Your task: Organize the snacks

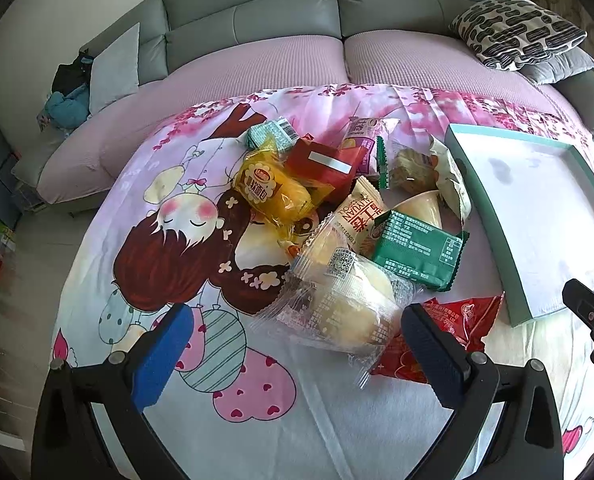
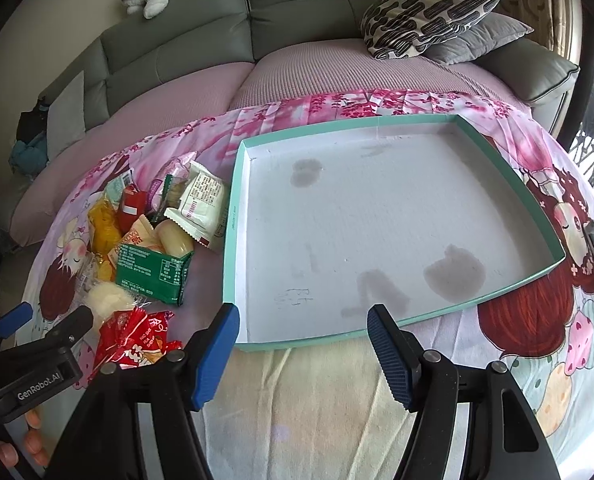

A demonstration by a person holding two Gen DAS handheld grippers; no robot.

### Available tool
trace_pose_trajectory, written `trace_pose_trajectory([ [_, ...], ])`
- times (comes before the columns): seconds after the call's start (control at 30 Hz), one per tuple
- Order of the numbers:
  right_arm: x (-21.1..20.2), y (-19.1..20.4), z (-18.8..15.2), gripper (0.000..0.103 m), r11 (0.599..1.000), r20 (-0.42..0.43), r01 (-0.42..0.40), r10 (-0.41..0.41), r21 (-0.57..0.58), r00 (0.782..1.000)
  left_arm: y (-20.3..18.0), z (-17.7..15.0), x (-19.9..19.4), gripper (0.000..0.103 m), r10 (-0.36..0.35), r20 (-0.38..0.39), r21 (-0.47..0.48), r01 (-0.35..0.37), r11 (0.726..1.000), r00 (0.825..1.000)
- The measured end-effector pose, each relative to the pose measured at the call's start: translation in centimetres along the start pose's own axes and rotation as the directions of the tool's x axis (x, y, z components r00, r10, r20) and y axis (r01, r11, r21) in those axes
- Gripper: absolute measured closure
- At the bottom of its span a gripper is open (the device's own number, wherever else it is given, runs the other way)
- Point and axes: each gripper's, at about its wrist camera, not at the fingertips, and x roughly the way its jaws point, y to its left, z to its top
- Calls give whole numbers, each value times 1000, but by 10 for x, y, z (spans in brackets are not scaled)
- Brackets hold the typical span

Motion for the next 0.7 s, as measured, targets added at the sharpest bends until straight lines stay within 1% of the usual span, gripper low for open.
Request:
trace_pose_trajectory([
  [0.7,1,-2,-1,33,1000,-6,3,-3,7,1000,-2,0,1,0,4,-8,0,-4,1000,1000],
])
